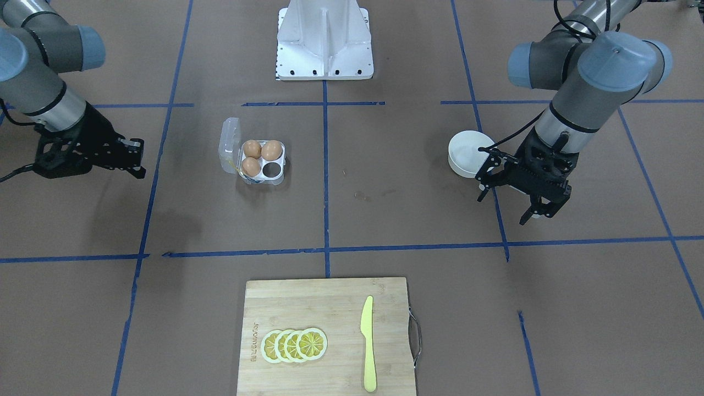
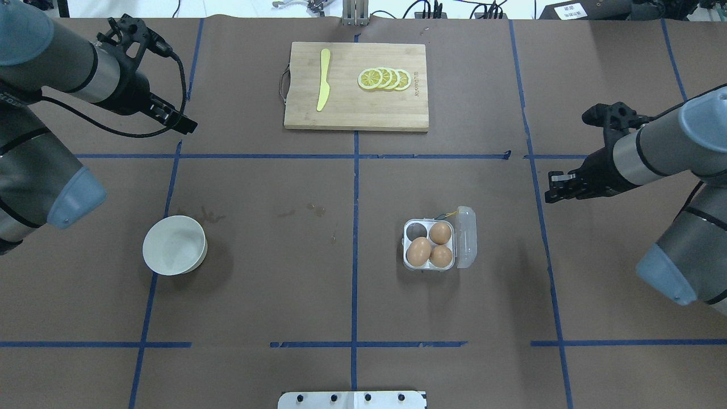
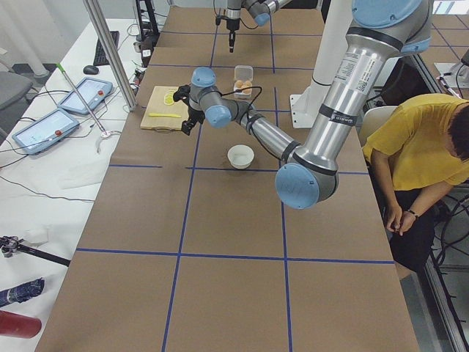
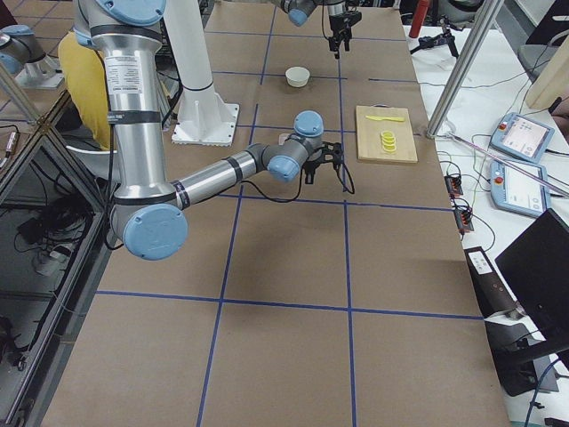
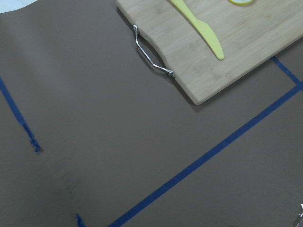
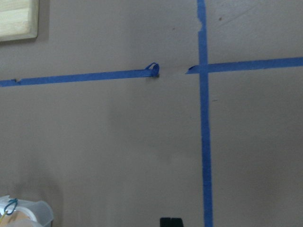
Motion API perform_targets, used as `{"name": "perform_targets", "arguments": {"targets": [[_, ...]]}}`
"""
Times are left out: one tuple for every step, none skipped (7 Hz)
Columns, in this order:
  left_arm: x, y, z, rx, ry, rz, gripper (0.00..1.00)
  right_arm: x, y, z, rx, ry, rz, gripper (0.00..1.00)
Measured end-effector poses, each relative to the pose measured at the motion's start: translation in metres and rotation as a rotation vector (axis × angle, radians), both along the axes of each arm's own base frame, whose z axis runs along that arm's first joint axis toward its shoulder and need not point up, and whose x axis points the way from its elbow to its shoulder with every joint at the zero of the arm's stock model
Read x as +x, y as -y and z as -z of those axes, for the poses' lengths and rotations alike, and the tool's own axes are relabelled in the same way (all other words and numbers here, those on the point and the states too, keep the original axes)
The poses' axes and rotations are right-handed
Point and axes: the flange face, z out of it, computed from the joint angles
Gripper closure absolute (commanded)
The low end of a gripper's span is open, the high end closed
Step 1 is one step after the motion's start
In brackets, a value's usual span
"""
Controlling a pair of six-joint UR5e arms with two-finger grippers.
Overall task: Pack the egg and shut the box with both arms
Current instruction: 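Push the clear lid over the eggs with the right gripper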
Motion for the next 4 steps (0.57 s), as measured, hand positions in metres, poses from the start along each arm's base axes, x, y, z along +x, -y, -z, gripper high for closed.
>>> {"name": "perform_targets", "arguments": {"targets": [[-0.004, 0.001, -0.001, 0.001, -0.003, -0.006, 0.1, -0.027, -0.008, 0.018, -0.001, 0.012, -0.009, 1.0], [-0.006, 0.001, 0.0, -0.002, -0.011, -0.015, 0.1, -0.053, -0.017, 0.036, -0.002, 0.026, -0.014, 1.0], [-0.008, 0.001, 0.0, -0.005, -0.016, -0.019, 0.1, -0.079, -0.027, 0.056, -0.003, 0.043, -0.019, 1.0], [-0.009, 0.002, 0.001, -0.004, -0.019, -0.02, 0.1, -0.114, -0.04, 0.09, -0.015, 0.075, -0.029, 1.0]]}}
